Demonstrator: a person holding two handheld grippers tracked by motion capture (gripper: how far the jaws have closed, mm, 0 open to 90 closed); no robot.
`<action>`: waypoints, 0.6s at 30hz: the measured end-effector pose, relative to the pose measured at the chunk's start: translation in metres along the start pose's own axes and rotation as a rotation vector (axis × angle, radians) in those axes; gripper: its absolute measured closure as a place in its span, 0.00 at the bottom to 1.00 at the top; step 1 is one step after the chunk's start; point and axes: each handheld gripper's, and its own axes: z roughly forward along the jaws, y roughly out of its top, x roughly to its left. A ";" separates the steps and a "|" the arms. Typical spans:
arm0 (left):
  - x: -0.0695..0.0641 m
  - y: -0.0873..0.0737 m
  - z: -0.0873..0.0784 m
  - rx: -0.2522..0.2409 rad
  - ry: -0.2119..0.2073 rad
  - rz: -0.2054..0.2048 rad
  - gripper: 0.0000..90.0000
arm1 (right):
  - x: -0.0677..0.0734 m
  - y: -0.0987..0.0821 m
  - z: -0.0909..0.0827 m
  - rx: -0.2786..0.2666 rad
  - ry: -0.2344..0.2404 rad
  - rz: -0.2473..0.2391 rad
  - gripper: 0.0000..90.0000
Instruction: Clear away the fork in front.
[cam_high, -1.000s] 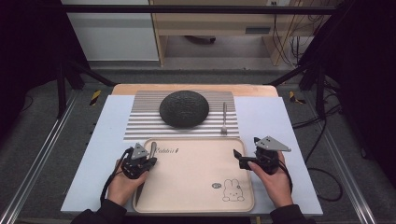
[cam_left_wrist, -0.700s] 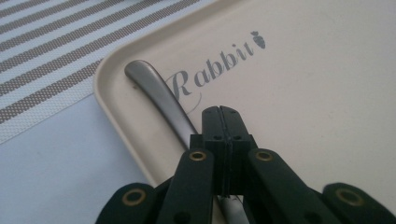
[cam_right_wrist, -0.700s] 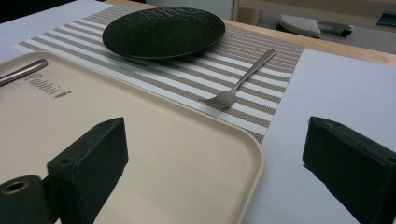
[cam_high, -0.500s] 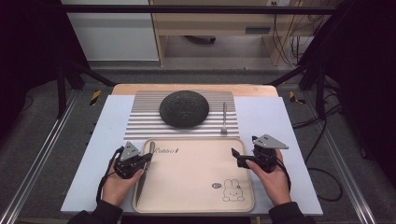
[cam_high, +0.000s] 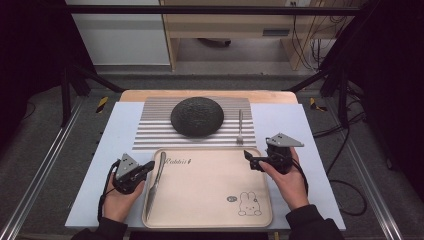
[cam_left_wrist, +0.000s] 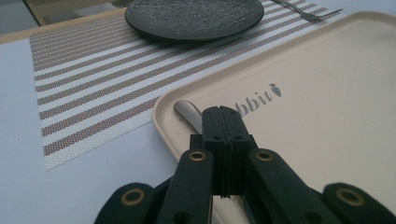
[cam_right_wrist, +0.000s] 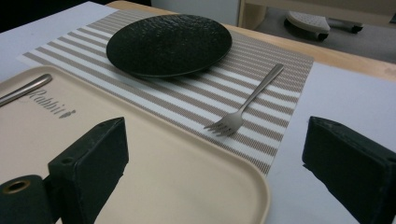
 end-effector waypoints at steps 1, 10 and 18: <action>0.000 -0.001 -0.001 -0.006 0.005 0.001 0.88 | -0.001 0.009 0.002 -0.005 -0.002 -0.005 0.08; 0.002 0.000 -0.004 -0.071 0.076 -0.034 0.37 | -0.005 0.045 0.026 -0.003 -0.016 0.004 0.08; 0.004 -0.001 0.001 -0.074 0.105 -0.065 0.16 | -0.010 0.069 0.068 0.019 -0.048 0.015 0.11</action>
